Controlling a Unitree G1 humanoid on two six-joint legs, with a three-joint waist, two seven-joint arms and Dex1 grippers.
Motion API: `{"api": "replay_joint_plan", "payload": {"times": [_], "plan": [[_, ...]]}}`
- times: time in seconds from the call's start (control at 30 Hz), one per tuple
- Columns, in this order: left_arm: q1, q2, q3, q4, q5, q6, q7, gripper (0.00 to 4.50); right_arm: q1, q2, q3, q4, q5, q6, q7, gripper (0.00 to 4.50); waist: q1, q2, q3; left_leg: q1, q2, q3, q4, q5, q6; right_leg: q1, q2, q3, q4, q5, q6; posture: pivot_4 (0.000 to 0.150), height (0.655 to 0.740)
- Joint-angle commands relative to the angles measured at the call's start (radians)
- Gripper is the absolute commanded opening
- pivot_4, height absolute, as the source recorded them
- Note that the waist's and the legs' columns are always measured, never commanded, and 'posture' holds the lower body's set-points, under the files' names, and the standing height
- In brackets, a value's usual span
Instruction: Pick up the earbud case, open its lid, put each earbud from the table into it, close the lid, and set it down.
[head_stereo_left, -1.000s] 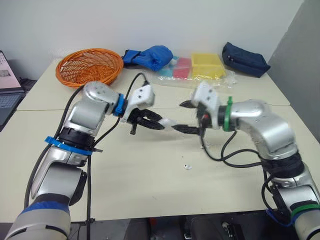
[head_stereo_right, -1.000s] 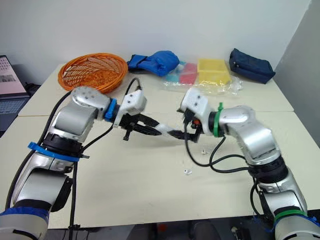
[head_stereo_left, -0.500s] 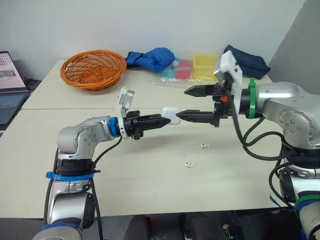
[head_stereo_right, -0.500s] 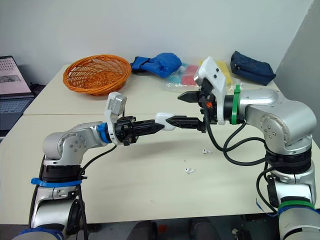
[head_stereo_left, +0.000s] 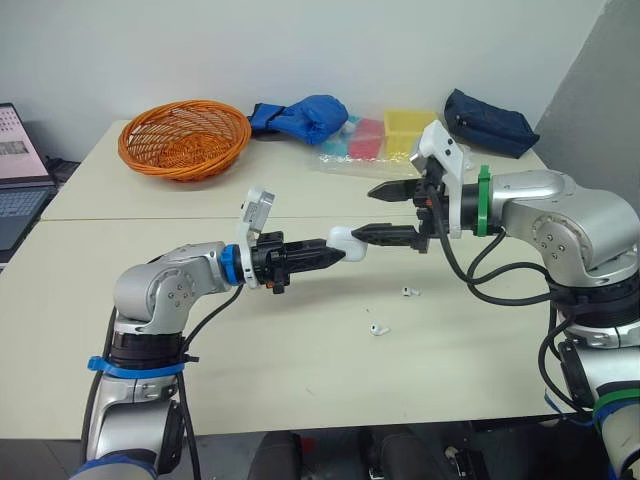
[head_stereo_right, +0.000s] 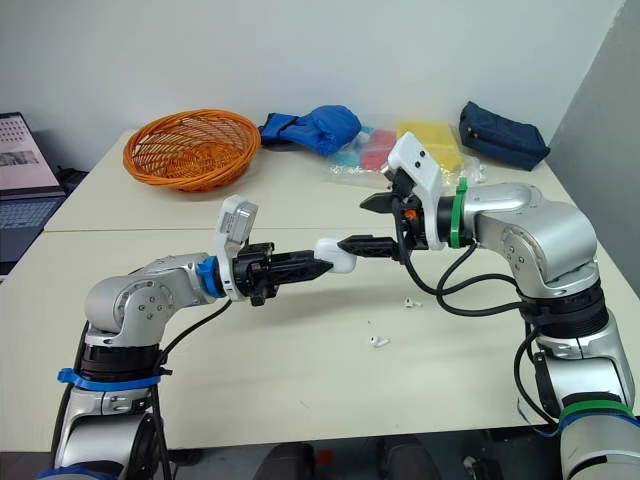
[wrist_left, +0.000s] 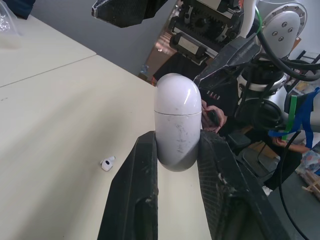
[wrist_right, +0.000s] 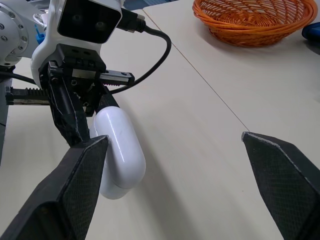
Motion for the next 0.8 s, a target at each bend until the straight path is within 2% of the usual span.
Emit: {"api": "replay_joint_plan", "payload": {"times": [0.03, 0.8], "plan": [[-0.016, 0.01, 0.003, -0.026, -0.033, -0.036, -0.015, 0.73, -0.016, -0.015, -0.015, -0.031, 0.024, 0.008, 0.014, 4.45, 0.0, 0.0, 0.0, 0.0, 0.0, 0.0, 0.0, 0.0, 0.0, 0.0, 0.0, 0.0, 0.0, 0.0, 0.0, 0.15, 0.74], [-0.047, 0.017, -0.04, 0.008, -0.033, -0.075, -0.042, 0.73, -0.008, -0.021, 0.015, -0.035, 0.001, -0.004, -0.013, 4.45, 0.0, 0.0, 0.0, -0.003, 0.0, 0.0, -0.002, 0.0, 0.0, -0.001, 0.0, -0.001, -0.005, 0.0, 0.0, 0.15, 0.74]]}}
